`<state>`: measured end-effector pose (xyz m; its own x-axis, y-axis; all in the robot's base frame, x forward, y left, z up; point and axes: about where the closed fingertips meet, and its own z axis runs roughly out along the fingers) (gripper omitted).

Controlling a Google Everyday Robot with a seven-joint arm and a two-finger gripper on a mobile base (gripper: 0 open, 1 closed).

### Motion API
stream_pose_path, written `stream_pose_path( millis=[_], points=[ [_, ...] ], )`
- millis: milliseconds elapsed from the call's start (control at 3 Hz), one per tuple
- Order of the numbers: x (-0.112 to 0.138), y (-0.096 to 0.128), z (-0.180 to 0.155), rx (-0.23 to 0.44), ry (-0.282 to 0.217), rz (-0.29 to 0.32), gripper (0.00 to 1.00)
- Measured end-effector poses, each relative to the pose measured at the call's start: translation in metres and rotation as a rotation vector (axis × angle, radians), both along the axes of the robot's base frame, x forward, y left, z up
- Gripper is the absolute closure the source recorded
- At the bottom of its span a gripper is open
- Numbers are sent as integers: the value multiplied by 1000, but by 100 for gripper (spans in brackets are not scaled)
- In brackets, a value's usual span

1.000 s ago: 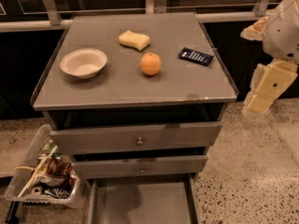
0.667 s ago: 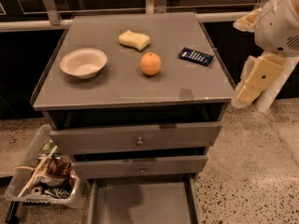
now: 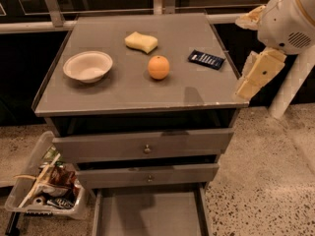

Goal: Place orange into bottom drawer

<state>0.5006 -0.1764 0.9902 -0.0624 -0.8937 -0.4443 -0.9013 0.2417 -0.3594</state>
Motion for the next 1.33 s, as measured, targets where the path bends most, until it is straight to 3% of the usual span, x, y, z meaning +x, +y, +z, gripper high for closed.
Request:
stream_pose_path(
  millis=[333, 667, 1333],
  points=[
    [12, 9, -7, 16, -10, -6, 0],
    [45, 34, -19, 94, -14, 16, 0],
    [106, 74, -54, 291, 35, 40, 0]
  ],
)
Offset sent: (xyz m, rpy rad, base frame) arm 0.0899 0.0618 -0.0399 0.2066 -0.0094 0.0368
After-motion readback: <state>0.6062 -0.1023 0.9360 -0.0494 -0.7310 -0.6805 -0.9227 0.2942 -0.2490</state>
